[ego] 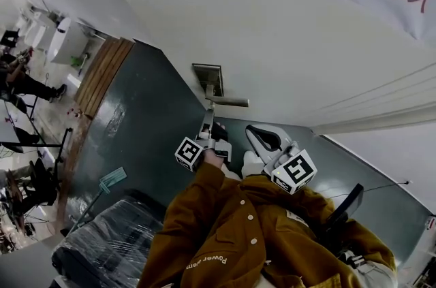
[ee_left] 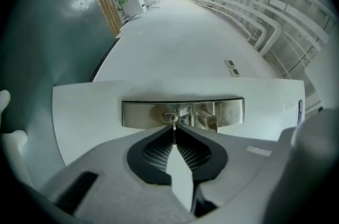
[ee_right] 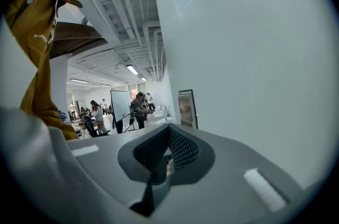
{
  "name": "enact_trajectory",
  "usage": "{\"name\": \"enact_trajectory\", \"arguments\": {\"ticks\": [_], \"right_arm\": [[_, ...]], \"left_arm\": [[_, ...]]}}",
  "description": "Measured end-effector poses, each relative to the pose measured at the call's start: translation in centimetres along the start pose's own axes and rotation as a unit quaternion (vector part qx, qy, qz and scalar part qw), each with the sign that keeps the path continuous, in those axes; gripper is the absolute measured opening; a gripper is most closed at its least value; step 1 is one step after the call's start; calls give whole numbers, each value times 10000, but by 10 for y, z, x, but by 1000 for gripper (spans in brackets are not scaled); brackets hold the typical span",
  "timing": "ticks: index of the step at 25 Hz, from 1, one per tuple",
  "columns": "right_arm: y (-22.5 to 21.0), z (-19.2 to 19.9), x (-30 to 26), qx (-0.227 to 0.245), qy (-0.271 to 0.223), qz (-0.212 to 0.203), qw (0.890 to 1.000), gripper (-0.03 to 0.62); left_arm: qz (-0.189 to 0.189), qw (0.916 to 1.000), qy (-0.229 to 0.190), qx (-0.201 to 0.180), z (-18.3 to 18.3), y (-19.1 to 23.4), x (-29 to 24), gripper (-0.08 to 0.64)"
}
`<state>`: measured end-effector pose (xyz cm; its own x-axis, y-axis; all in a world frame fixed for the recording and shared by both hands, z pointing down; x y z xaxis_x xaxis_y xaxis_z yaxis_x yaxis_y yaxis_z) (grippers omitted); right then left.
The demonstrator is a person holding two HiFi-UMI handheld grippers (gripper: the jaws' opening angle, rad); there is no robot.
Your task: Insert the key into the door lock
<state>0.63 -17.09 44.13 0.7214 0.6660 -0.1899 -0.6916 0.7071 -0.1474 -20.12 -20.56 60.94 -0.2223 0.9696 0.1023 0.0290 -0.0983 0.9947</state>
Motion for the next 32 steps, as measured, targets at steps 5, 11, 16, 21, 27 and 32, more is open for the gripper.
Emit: {"name": "enact_trajectory", "arguments": {"ticks": [5, 11, 16, 21, 27, 32], "right_arm": [[1, -1, 1, 24, -8, -14, 10000, 6], [2, 0, 5, 37, -6, -3, 10000, 6], [6, 1, 10, 62, 19, -5, 10000, 6], [16, 2, 14, 79, 40, -40, 10000, 6], [22, 6, 15, 55, 53, -65, 9999, 6], [18, 8, 12, -26, 23, -55, 10000, 6]], "left_arm": [[122, 9998, -53, 151, 1, -2, -7, 26], [162, 9994, -11, 322, -6, 9, -20, 26], [397, 9976, 13, 576, -7, 12, -37, 28], [799, 9934, 187, 806, -9, 14, -45, 29], [641, 9950, 761, 53, -13, 16, -48, 153], [78, 9749, 1527, -1620, -18, 0, -30, 163]]}}
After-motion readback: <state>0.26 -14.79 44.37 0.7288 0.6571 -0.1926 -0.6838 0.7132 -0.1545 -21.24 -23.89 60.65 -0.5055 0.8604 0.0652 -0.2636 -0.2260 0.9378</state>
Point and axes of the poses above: the fingertips, and each gripper's own axes: x backward along the fingers, y to its left, z out of its underside, the point moved 9 cm from there along x, backward along the fingers, and after that the axes turned 8 degrees about z, right-handed, at the moved point
